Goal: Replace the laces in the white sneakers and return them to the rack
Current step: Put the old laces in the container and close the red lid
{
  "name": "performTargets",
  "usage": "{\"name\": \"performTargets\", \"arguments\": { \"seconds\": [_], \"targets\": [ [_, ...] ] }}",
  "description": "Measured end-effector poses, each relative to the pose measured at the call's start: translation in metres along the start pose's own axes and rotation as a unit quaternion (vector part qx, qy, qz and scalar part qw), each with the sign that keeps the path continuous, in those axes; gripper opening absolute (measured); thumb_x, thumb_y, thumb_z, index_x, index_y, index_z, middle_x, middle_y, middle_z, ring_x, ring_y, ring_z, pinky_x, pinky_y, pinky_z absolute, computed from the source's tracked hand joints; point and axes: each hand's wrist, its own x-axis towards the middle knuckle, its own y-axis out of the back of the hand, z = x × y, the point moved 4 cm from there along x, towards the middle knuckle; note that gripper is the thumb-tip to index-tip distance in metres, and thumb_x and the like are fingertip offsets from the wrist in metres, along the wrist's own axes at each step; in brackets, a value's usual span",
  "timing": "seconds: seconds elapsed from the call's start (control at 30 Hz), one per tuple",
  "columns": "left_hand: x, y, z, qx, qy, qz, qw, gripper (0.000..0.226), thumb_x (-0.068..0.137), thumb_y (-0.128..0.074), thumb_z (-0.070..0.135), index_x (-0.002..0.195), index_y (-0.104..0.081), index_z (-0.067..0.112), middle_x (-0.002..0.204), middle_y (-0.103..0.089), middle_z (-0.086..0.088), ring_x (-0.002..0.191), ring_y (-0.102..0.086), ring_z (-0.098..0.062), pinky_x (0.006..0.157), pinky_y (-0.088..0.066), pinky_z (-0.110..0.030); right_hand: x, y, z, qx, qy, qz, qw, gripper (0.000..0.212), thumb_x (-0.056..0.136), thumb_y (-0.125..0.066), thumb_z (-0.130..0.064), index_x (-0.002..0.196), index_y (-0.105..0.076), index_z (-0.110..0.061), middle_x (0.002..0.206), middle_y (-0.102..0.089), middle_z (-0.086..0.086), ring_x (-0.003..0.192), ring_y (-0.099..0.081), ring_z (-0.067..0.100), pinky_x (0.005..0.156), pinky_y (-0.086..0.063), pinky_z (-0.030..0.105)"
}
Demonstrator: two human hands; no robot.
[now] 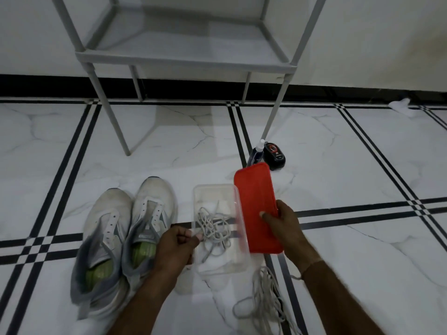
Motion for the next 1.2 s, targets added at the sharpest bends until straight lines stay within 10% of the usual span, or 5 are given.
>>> {"name": "performTargets", "arguments": {
  "seconds": [0.17,0.37,0.6,0.9,1.2],
  "targets": [
    [0.002,-0.004,-0.002,-0.043,-0.015,0.007,0.999,0.018,0.089,-0.074,0.009,0.092,-0.057,0.009,0.077,-0.060,-0.019,0.060,-0.056,-0.024,0.046,-0.046,-0.027,-0.044,-0.033,-0.046,-0.152,0.189,-0.054,0.969,0.053,0.091,-0.066,-0.024,0.142,-0.051,-0.033,0.111,-0.072,-0.004,0.094,-0.069,0.012,0.082,-0.059,0.036],
    [-0.004,-0.004,0.002,-0.081,-0.051,-0.031,0.995,0.037,0.092,-0.071,0.010,0.122,-0.063,0.031,0.104,-0.072,-0.011,0.094,-0.073,-0.032,0.071,-0.062,-0.057,-0.049,-0.067,-0.037,-0.252,0.190,-0.090,0.944,0.082,0.067,-0.050,-0.094,0.140,-0.044,-0.056,0.130,-0.041,-0.006,0.119,-0.052,0.017,0.103,-0.051,0.042],
    [-0.014,-0.002,0.007,-0.101,-0.046,-0.046,0.993,0.038,0.097,-0.065,0.018,0.133,-0.062,0.031,0.104,-0.076,-0.003,0.091,-0.076,-0.020,0.068,-0.063,-0.037,-0.043,-0.074,-0.020,-0.221,0.197,-0.079,0.952,0.085,0.076,-0.058,-0.082,0.150,-0.029,-0.051,0.168,-0.006,-0.006,0.149,-0.029,0.023,0.115,-0.041,0.053],
    [-0.015,-0.005,0.012,-0.070,-0.097,0.010,0.993,0.057,0.093,-0.070,0.018,0.146,-0.051,0.030,0.109,-0.068,-0.002,0.097,-0.070,-0.019,0.066,-0.063,-0.034,-0.049,-0.082,-0.014,-0.182,0.167,-0.045,0.968,0.086,0.089,-0.076,-0.039,0.159,-0.028,-0.024,0.152,-0.034,-0.008,0.131,-0.036,0.005,0.107,-0.032,0.014],
    [0.003,-0.010,0.011,0.035,-0.119,0.059,0.991,0.053,0.096,-0.065,0.022,0.142,-0.050,0.041,0.101,-0.068,0.001,0.091,-0.071,-0.021,0.075,-0.062,-0.051,-0.037,-0.074,-0.019,-0.216,0.164,0.007,0.962,0.064,0.092,-0.068,-0.051,0.145,-0.045,-0.024,0.143,-0.052,-0.002,0.121,-0.060,0.018,0.096,-0.053,0.033]
  ]
}}
